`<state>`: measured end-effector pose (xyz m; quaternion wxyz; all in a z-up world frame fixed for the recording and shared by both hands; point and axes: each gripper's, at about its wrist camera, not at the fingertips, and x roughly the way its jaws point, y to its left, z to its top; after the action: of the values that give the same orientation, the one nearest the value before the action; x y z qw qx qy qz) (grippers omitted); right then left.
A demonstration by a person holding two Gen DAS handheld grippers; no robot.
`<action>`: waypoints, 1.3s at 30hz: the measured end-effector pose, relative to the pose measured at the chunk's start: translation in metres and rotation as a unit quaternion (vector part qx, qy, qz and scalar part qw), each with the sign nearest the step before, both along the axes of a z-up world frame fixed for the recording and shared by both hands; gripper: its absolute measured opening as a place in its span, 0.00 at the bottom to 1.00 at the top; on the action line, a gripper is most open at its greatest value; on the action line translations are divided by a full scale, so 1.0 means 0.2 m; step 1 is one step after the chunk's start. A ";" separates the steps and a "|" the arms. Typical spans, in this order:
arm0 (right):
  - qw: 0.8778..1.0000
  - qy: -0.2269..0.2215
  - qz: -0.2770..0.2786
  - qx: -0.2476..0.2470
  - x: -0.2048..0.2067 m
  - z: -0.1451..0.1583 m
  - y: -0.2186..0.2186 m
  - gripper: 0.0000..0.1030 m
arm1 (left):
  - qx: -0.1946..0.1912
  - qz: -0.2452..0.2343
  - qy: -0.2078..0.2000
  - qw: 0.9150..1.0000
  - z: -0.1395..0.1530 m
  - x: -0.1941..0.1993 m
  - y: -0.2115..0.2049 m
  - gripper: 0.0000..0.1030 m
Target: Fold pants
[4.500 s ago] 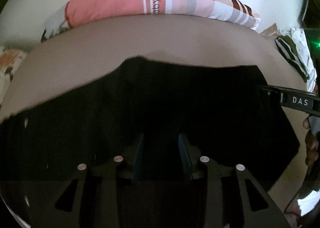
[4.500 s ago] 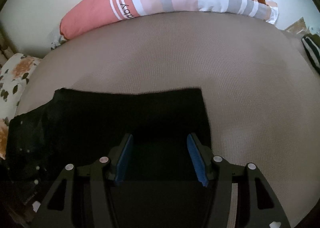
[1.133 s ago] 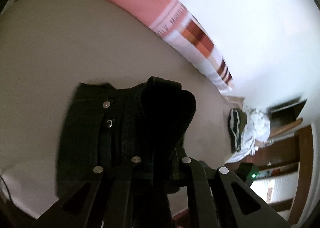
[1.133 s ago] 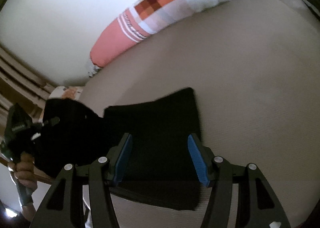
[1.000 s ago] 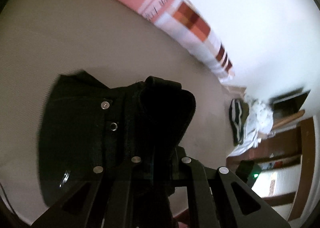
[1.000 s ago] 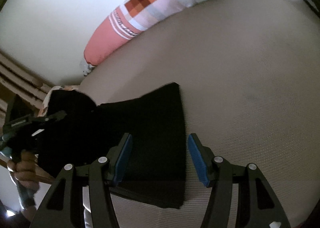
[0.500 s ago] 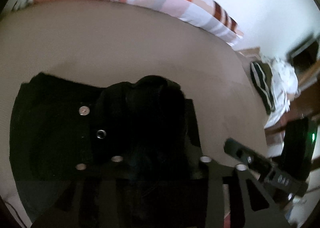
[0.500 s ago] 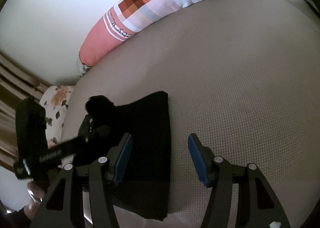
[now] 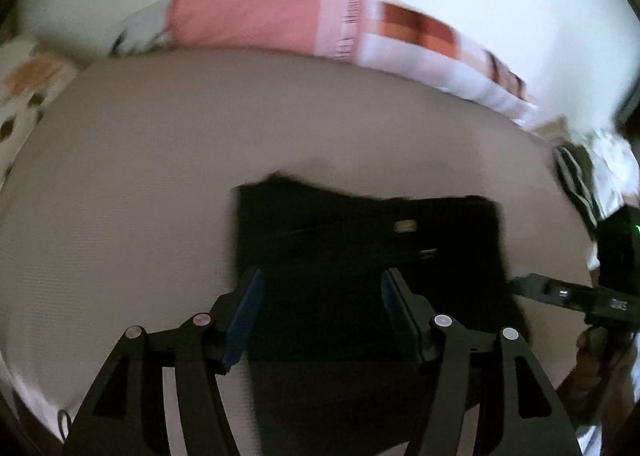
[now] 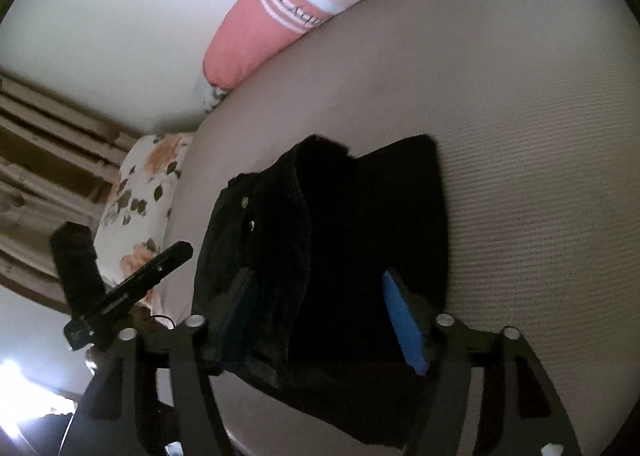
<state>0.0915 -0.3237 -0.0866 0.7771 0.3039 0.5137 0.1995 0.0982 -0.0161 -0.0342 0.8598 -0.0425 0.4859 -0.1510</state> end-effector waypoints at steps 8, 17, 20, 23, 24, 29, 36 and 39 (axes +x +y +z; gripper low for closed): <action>1.000 0.002 -0.005 0.012 0.19 -0.12 0.08 0.42 | 0.011 0.031 0.013 0.999 -0.16 -0.03 0.21 0.60; 0.998 -0.030 -0.047 -0.005 0.08 0.11 0.09 0.09 | 0.016 0.000 -0.015 1.000 -0.12 -0.06 0.14 0.60; 0.997 -0.037 -0.069 -0.027 0.00 0.18 0.03 0.09 | 0.005 -0.009 -0.021 1.000 -0.08 -0.07 0.11 0.60; 0.995 -0.020 -0.078 -0.066 -0.02 0.09 -0.01 0.09 | 0.007 -0.015 -0.020 1.000 -0.09 -0.06 0.06 0.60; 0.993 -0.008 -0.077 -0.084 -0.02 0.03 0.00 0.10 | 0.013 -0.018 -0.015 1.000 -0.11 -0.05 0.04 0.60; 0.990 -0.004 -0.083 -0.114 -0.01 -0.05 0.02 0.21 | 0.039 -0.029 0.018 0.999 -0.26 -0.04 -0.02 0.61; 0.987 -0.005 -0.067 -0.149 -0.15 0.02 0.06 0.27 | 0.051 -0.037 0.025 0.998 -0.23 -0.10 -0.02 0.61; 0.985 -0.005 -0.067 -0.158 -0.24 0.05 0.05 0.28 | 0.066 -0.040 0.017 0.997 -0.23 -0.16 -0.02 0.61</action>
<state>0.0433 -0.3127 -0.0771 0.8299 0.2100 0.5129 0.0648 0.0664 -0.0206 -0.0802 0.8454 0.0315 0.5110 -0.1519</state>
